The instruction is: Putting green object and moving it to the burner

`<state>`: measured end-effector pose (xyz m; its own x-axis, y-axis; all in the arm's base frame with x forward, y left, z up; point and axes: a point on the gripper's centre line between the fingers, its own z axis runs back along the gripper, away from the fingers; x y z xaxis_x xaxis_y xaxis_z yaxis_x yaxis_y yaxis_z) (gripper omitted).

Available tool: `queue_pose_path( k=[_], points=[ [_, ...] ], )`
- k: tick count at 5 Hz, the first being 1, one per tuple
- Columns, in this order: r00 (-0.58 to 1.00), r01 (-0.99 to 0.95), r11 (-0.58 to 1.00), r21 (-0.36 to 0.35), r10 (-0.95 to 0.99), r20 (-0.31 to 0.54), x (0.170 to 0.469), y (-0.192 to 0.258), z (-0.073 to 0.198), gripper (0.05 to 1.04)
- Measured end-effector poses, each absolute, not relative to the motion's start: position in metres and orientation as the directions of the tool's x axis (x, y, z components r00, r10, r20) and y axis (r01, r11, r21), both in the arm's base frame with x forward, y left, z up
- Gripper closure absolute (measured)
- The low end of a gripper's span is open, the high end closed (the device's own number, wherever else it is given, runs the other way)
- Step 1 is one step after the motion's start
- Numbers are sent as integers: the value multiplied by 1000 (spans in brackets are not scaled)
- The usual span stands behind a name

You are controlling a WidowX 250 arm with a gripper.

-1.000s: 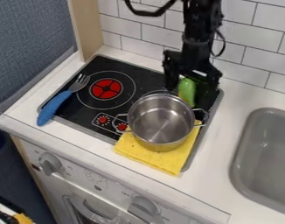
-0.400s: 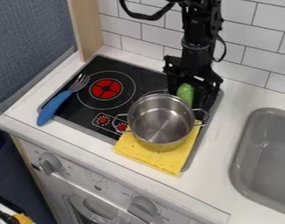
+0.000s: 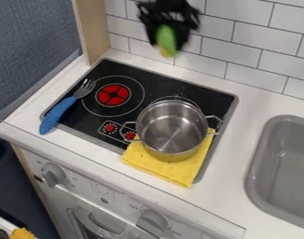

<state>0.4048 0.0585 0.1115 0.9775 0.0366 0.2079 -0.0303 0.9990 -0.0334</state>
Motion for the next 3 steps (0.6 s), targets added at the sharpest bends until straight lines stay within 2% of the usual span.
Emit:
queue_pose_path(
  k=[1,2,3],
  points=[
    [984,-91,996,-13,92,153,408,101,93,356],
    [985,-134,990,34,129,113,399,152,73,356],
    [990,-120,991,58,115,84,389,166,60,356]
  ],
)
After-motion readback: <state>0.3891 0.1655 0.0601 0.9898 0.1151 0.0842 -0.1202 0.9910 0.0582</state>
